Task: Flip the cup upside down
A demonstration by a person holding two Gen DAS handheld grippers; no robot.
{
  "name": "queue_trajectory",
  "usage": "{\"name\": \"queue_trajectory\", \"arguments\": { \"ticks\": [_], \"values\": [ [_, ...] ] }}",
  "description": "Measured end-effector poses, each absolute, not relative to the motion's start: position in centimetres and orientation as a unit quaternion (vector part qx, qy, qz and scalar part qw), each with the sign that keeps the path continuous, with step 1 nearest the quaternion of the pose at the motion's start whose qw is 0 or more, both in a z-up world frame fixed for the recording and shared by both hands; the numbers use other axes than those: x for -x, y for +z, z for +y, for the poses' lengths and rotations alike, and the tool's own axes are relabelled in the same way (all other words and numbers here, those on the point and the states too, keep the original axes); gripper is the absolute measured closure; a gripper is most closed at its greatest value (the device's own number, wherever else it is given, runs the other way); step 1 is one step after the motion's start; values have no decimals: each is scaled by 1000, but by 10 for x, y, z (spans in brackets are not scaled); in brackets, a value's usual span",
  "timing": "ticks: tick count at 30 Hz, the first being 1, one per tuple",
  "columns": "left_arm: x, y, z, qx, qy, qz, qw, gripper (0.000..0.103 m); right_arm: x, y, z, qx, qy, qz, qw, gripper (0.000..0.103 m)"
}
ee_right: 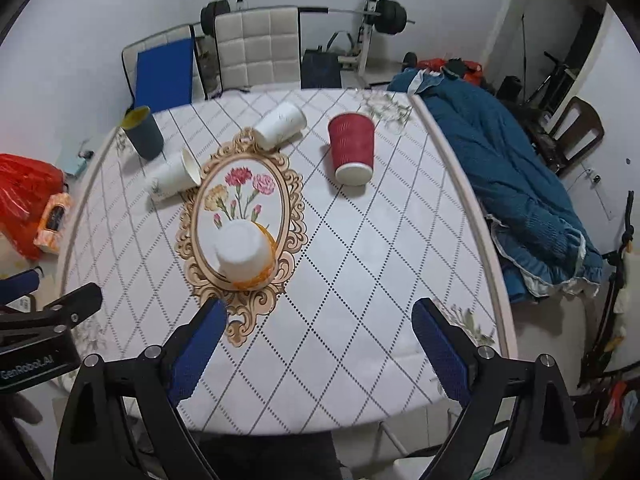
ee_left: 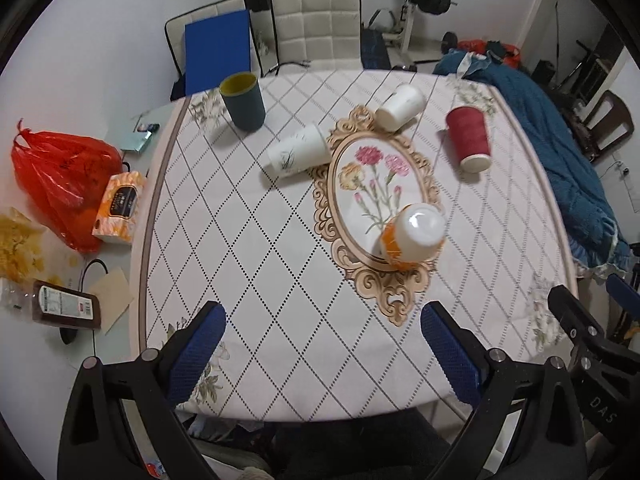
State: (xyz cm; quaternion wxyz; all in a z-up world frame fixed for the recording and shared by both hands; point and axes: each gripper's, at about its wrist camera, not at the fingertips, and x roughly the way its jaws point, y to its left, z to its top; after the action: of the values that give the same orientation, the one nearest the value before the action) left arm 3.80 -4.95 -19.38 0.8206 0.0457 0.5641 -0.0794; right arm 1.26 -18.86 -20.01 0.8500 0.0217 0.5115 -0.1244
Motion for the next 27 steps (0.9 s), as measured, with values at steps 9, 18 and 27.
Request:
{"name": "queue_trajectory", "arguments": {
  "ticks": [9, 18, 27],
  "values": [
    [10, -117, -45, -35, -71, 523, 849, 3, 49, -116, -182, -34, -110, 482, 869, 7],
    [46, -64, -42, -22, -67, 506, 860, 3, 97, -40, -175, -26, -87, 459, 884, 7],
    [72, -36, -42, -21, -57, 501, 863, 3, 120, 8, -173, -22, -70, 444, 893, 7]
  ]
}}
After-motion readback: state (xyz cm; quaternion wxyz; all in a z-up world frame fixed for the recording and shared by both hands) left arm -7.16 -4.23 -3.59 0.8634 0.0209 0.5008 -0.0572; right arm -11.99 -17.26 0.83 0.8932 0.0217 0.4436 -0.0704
